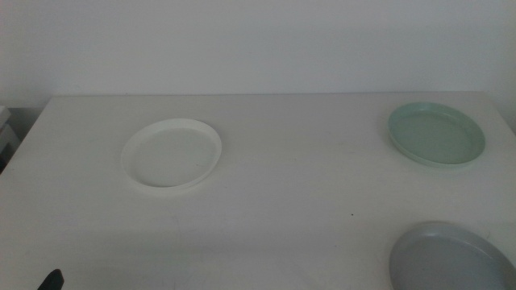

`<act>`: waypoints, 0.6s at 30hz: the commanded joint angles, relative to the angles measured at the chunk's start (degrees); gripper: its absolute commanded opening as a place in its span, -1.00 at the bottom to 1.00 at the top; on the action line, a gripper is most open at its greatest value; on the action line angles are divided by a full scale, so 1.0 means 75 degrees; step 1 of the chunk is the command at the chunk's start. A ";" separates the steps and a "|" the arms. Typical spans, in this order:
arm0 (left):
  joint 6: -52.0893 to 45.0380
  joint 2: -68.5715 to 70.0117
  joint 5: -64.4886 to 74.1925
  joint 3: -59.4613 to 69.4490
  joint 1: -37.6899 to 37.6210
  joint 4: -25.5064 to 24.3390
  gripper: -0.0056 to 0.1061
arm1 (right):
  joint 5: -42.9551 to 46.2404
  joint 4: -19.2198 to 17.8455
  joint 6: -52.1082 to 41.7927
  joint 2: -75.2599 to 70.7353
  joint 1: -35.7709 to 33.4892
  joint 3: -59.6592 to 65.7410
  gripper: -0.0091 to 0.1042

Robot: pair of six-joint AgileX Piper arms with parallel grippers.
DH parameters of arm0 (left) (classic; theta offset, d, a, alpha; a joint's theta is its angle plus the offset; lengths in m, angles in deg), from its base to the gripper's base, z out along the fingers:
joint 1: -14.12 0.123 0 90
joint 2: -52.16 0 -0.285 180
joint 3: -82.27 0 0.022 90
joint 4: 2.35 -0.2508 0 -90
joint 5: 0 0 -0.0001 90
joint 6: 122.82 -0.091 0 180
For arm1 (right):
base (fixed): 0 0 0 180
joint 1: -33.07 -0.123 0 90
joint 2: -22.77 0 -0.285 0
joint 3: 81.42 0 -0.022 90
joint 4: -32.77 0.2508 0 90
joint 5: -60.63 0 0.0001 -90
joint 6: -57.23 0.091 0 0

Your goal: Stack the three bowls on top of each other.

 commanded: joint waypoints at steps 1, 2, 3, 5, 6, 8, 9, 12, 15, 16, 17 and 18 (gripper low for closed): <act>0.0039 0.0055 -0.0604 -0.0036 -0.0016 0.0049 0.97 | 0.0120 -0.0017 -0.0079 -0.0180 -0.0019 -0.0333 0.20; 0.0039 0.0055 -0.0604 -0.0036 -0.0016 0.0049 0.97 | -0.0178 -0.0017 -0.0079 -0.0146 -0.0019 -0.0516 0.20; 0.0039 0.0055 -0.0604 -0.0036 -0.0016 0.0049 0.97 | -0.0499 -0.0017 -0.0079 -0.0099 -0.0019 -0.0734 0.20; 0.0039 0.0055 -0.0604 -0.0036 -0.0016 0.0049 0.97 | -0.1111 -0.0017 -0.0079 0.0074 -0.0019 -0.1176 0.20; 0.0039 0.0055 -0.0604 -0.0036 -0.0016 0.0049 0.97 | -0.1458 -0.0017 -0.0079 0.0199 -0.0019 -0.1449 0.20; 0.0039 0.0055 -0.0604 -0.0036 -0.0016 0.0049 0.97 | -0.2071 -0.0027 -0.0079 0.0492 -0.0019 -0.1953 0.20; 0.0039 0.0055 -0.0604 -0.0036 -0.0016 0.0049 0.97 | -0.2376 -0.0059 -0.0079 0.0683 -0.0019 -0.2234 0.20; 0.0039 0.0055 -0.0604 -0.0036 -0.0016 0.0049 0.97 | -0.2479 -0.0316 -0.0079 0.1311 -0.0019 -0.2968 0.20; 0.0039 0.0055 -0.0604 -0.0036 -0.0016 0.0049 0.97 | -0.2872 -0.0373 -0.0079 0.2043 -0.0019 -0.3699 0.20; 0.0039 0.0055 -0.0604 -0.0036 -0.0016 0.0049 0.97 | -0.3031 -0.0389 -0.0079 0.2320 -0.0019 -0.3914 0.20; 0.0039 0.0055 -0.0604 -0.0036 -0.0016 0.0049 0.97 | -0.3256 -0.0419 -0.0069 0.2593 -0.0019 -0.4180 0.20; 0.0039 0.0055 -0.0604 -0.0036 -0.0016 0.0049 0.97 | -0.3436 -0.0418 -0.0069 0.2853 -0.0019 -0.4431 0.20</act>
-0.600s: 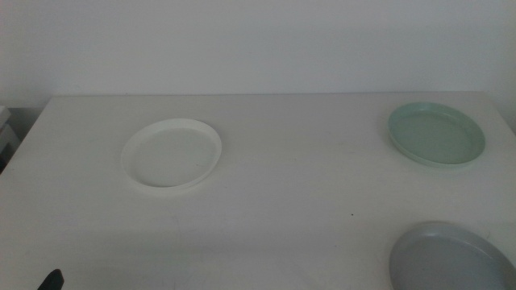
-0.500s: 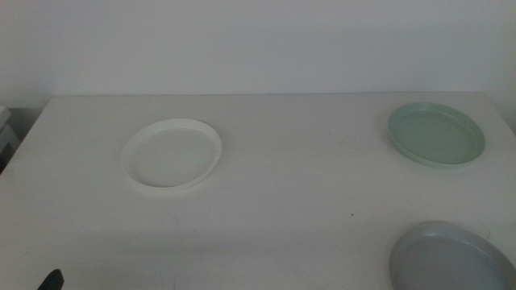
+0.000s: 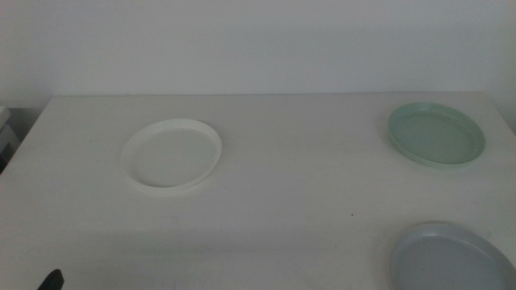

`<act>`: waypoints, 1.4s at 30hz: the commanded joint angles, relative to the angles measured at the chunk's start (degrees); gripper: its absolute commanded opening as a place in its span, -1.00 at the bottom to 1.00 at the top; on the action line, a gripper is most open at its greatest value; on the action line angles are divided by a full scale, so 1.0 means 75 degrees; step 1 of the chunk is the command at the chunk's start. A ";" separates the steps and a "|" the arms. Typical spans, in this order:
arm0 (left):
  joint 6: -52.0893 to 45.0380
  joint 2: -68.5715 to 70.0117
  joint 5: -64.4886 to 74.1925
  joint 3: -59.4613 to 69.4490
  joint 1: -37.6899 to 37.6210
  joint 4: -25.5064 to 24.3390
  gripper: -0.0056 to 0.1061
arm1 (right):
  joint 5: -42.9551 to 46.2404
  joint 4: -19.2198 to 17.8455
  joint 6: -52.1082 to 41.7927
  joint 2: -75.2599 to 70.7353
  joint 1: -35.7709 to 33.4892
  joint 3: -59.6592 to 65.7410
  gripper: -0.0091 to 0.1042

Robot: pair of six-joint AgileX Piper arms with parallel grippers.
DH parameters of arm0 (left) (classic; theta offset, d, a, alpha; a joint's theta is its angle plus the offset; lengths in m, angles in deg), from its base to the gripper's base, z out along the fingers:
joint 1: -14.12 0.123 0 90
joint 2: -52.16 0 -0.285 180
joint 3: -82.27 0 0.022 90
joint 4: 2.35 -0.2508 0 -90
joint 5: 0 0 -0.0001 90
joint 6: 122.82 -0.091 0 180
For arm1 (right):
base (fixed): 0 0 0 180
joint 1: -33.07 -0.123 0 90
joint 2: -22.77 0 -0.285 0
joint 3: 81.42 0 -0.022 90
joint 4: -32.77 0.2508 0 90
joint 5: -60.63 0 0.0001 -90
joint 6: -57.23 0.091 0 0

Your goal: Stack the three bowls on top of each other.

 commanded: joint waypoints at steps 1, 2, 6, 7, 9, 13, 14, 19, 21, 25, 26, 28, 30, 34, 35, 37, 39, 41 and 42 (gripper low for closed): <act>0.0039 0.0055 -0.0604 -0.0036 -0.0016 0.0049 0.97 | -0.0004 -0.0119 -0.0069 0.0687 -0.0019 -0.0821 0.20; 0.0039 0.0055 -0.0604 -0.0036 -0.0016 0.0049 0.97 | -0.0349 -0.0078 0.0072 0.0930 -0.0019 -0.1086 0.20; 0.0039 0.0055 -0.0604 -0.0036 -0.0016 0.0049 0.97 | -0.1342 0.0096 0.0763 0.1874 -0.0019 -0.2075 0.20; 0.0039 0.0055 -0.0604 -0.0036 -0.0016 0.0049 0.97 | -0.1539 0.0104 0.0754 0.2110 -0.0019 -0.2270 0.20; 0.0039 0.0055 -0.0604 -0.0036 -0.0016 0.0049 0.97 | -0.1954 0.0104 0.0678 0.2570 -0.0019 -0.2733 0.20; 0.0039 0.0055 -0.0604 -0.0036 -0.0016 0.0049 0.97 | -0.2708 0.0373 0.0632 0.3480 -0.0019 -0.3396 0.20; 0.0039 0.0055 -0.0604 -0.0036 -0.0016 0.0049 0.97 | -0.2858 0.0477 0.0587 0.3737 -0.0019 -0.3502 0.20; 0.0039 0.0055 -0.0604 -0.0036 -0.0016 0.0049 0.97 | -0.2960 0.0672 0.0218 0.4760 0.0037 -0.3629 0.20; 0.0039 0.0055 -0.0604 -0.0036 -0.0016 0.0049 0.97 | -0.2961 0.0722 0.0243 0.5097 0.0283 -0.3629 0.20; 0.0039 0.0055 -0.0604 -0.0036 -0.0016 0.0049 0.97 | -0.2941 0.0727 0.0243 0.5584 0.0913 -0.3629 0.20; 0.0039 0.0055 -0.0604 -0.0036 -0.0016 0.0049 0.97 | -0.2936 0.0727 0.0243 0.5672 0.1051 -0.3629 0.20; 0.0039 0.0055 -0.0604 -0.0036 -0.0016 0.0049 0.97 | -0.2936 0.0653 0.0236 0.5895 0.1290 -0.3620 0.20; 0.0039 0.0055 -0.0604 -0.0036 -0.0016 0.0049 0.97 | -0.2950 0.0675 0.0236 0.6129 0.1494 -0.3546 0.20; 0.0039 0.0055 -0.0604 -0.0036 -0.0016 0.0049 0.97 | -0.2900 0.0710 0.0236 0.6658 0.1884 -0.3189 0.20; 0.0039 0.0055 -0.0604 -0.0036 -0.0016 0.0049 0.97 | -0.2878 0.0710 0.0236 0.6762 0.1985 -0.3113 0.20; 0.0039 0.0055 -0.0604 -0.0036 -0.0016 0.0049 0.97 | -0.2656 0.0648 0.0140 0.7021 0.2181 -0.2923 0.20; 0.0039 0.0055 -0.0604 -0.0036 -0.0016 0.0049 0.97 | -0.2316 0.0573 -0.0213 0.7292 0.2324 -0.2807 0.19; 0.0039 0.0055 -0.0604 -0.0036 -0.0016 0.0049 0.97 | -0.1999 0.0536 -0.0803 0.7557 0.2413 -0.2749 0.16; 0.0039 0.0055 -0.0604 -0.0036 -0.0016 0.0049 0.97 | -0.1917 0.0536 -0.1089 0.7705 0.2421 -0.2749 0.13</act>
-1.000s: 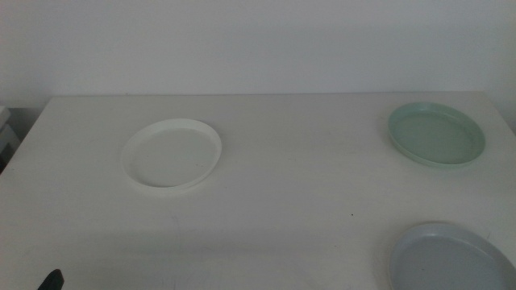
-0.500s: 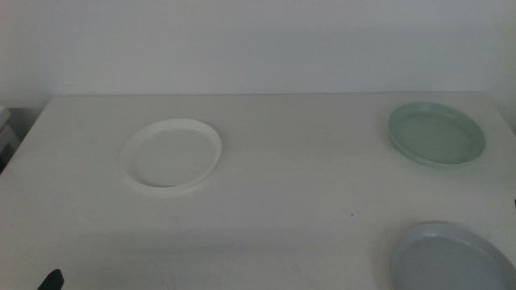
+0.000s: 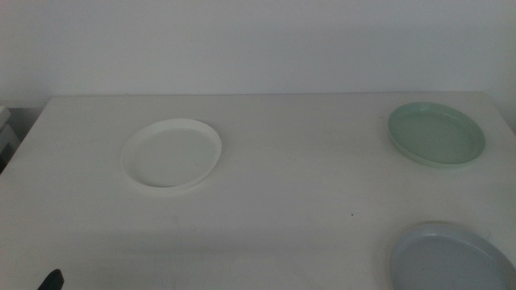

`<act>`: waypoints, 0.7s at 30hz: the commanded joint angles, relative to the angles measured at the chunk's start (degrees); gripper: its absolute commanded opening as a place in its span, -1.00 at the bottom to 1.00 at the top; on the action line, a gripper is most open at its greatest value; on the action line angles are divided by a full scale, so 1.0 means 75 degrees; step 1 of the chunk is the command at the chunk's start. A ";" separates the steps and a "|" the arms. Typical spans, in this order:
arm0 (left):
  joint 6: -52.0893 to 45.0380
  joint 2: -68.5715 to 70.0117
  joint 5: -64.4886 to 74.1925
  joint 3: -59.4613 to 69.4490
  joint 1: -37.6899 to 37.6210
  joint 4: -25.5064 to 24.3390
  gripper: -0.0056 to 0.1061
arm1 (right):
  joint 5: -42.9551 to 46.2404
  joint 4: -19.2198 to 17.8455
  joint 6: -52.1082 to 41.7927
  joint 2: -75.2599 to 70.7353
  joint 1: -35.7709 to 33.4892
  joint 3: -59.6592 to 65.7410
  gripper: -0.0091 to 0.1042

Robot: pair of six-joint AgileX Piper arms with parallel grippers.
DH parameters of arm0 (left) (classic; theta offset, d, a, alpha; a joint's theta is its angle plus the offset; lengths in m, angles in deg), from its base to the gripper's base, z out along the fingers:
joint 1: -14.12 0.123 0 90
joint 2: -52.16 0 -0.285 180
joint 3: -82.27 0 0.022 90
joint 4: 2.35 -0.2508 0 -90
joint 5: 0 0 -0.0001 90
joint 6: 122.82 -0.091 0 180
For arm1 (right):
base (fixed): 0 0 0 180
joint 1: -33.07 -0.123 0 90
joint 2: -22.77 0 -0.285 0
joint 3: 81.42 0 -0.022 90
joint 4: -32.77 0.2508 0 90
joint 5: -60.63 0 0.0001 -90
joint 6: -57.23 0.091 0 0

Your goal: Stack the three bowls on top of each other.

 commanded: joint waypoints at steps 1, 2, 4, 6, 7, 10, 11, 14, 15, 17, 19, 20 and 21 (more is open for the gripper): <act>0.0039 0.0055 -0.0604 -0.0036 -0.0016 0.0049 0.97 | 0.0419 -0.0046 -0.0794 0.0147 0.0086 -0.0135 0.10; 0.0039 0.0055 -0.0604 -0.0036 -0.0016 0.0049 0.97 | 0.0455 -0.0009 -0.0945 0.0259 0.0086 -0.0135 0.06; 0.0039 0.0055 -0.0604 -0.0036 -0.0016 0.0049 0.97 | 0.0661 0.0173 -0.1209 0.0517 0.0086 -0.0135 -0.01; 0.0039 0.0055 -0.0604 -0.0036 -0.0016 0.0049 0.97 | 0.0814 0.0324 -0.1329 0.0776 0.0086 -0.0135 -0.06; 0.0039 0.0055 -0.0604 -0.0036 -0.0016 0.0049 0.97 | 0.0854 0.0363 -0.1388 0.0897 0.0086 -0.0135 -0.09; 0.0039 0.0055 -0.0604 -0.0036 -0.0016 0.0049 0.97 | 0.0885 0.0352 -0.1567 0.1220 0.0086 -0.0135 -0.14; 0.0039 0.0055 -0.0604 -0.0036 -0.0016 0.0049 0.97 | 0.0895 0.0352 -0.1606 0.1307 0.0086 -0.0135 -0.16; 0.0039 0.0055 -0.0604 -0.0036 -0.0016 0.0049 0.97 | 0.0950 0.0404 -0.1606 0.1611 0.0086 -0.0135 -0.17; 0.0039 0.0055 -0.0604 -0.0036 -0.0016 0.0049 0.97 | 0.0950 0.0404 -0.1606 0.1713 0.0086 -0.0135 -0.17; 0.0039 0.0055 -0.0604 -0.0036 -0.0016 0.0049 0.97 | 0.0997 0.0404 -0.1606 0.1917 0.0086 -0.0135 -0.17; 0.0039 0.0055 -0.0604 -0.0036 -0.0016 0.0049 0.97 | 0.1016 0.0404 -0.1606 0.2120 0.0086 -0.0135 -0.17; 0.0039 0.0055 -0.0604 -0.0036 -0.0016 0.0049 0.97 | 0.1016 0.0404 -0.1606 0.2189 0.0086 -0.0135 -0.17; 0.0039 0.0055 -0.0604 -0.0036 -0.0016 0.0049 0.97 | 0.1025 0.0423 -0.1606 0.2289 0.0086 -0.0135 -0.17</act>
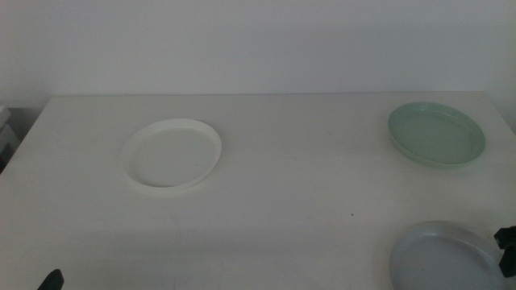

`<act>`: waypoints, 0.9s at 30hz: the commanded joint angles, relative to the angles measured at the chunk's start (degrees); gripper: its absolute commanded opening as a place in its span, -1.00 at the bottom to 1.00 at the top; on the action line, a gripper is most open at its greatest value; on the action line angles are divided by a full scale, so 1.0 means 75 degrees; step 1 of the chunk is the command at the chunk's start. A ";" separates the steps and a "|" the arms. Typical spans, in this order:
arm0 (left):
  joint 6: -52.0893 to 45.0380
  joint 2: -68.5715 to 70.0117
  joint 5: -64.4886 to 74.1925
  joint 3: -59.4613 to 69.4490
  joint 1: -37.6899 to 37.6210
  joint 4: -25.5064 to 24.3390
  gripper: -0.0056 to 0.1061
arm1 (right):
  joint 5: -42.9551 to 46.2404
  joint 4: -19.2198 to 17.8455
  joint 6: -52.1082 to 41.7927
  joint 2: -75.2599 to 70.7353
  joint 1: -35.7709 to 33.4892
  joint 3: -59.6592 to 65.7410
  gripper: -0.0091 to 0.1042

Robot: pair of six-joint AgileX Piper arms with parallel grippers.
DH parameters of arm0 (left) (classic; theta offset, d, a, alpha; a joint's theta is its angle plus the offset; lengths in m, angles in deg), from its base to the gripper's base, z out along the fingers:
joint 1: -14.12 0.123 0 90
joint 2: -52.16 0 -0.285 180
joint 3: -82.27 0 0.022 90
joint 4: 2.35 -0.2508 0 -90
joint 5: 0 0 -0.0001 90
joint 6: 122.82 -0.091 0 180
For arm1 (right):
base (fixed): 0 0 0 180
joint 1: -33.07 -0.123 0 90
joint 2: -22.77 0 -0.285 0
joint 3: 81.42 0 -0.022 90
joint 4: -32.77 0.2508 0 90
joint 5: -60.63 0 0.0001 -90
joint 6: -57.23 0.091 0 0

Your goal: Stack the three bowls on top of each other.

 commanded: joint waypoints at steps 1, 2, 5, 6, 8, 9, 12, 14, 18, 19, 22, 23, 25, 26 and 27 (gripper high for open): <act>0.0039 0.0055 -0.0604 -0.0036 -0.0016 0.0049 0.97 | 0.0074 0.0068 -0.0076 -0.0041 0.0050 -0.0153 -0.17; 0.0039 0.0055 -0.0604 -0.0036 -0.0016 0.0049 0.97 | 0.0082 0.0102 -0.0076 0.0019 0.0050 -0.0153 -0.17; 0.0039 0.0055 -0.0604 -0.0036 -0.0016 0.0049 0.97 | 0.0165 0.0158 -0.0076 0.0202 0.0011 -0.0153 -0.17; 0.0039 0.0055 -0.0604 -0.0036 -0.0016 0.0049 0.97 | 0.0183 0.0176 -0.0076 0.0240 -0.0016 -0.0153 -0.18; 0.0039 0.0055 -0.0604 -0.0036 -0.0016 0.0049 0.97 | 0.0198 0.0176 -0.0084 0.0279 -0.0035 -0.0153 -0.26; 0.0039 0.0055 -0.0604 -0.0036 -0.0016 0.0049 0.97 | 0.0208 0.0165 -0.0082 0.0279 -0.0035 -0.0153 -0.33; 0.0039 0.0055 -0.0604 -0.0036 -0.0016 0.0049 0.97 | 0.0188 0.0123 -0.0082 0.0279 -0.0035 -0.0153 -0.62; 0.0039 0.0055 -0.0604 -0.0036 -0.0016 0.0049 0.97 | 0.0142 0.0086 -0.0082 0.0279 -0.0035 -0.0153 -0.85; 0.0039 0.0055 -0.0604 -0.0036 -0.0016 0.0049 0.97 | -0.0063 0.0107 -0.0068 0.0061 -0.0055 -0.0153 -0.86; 0.0039 0.0055 -0.0604 -0.0036 -0.0016 0.0049 0.97 | -0.0097 0.0115 -0.0039 -0.0085 -0.0111 -0.0153 -0.86; 0.0039 0.0055 -0.0604 -0.0036 -0.0016 0.0049 0.97 | -0.0287 0.0372 0.0008 -0.0643 -0.0328 -0.0197 -0.86; 0.0039 0.0055 -0.0604 -0.0036 -0.0016 0.0049 0.97 | -0.0362 0.0493 0.0008 -0.0820 -0.0449 -0.0249 -0.86; 0.0039 0.0055 -0.0604 -0.0036 -0.0016 0.0049 0.97 | -0.0602 0.0671 0.0045 -0.1227 -0.0804 -0.0450 -0.86; 0.0039 0.0055 -0.0604 -0.0036 -0.0016 0.0049 0.97 | -0.0719 0.0726 0.0165 -0.1382 -0.0971 -0.0566 -0.85; 0.0039 0.0055 -0.0604 -0.0036 -0.0016 0.0049 0.97 | -0.0858 0.0787 0.0347 -0.1501 -0.1190 -0.0742 -0.85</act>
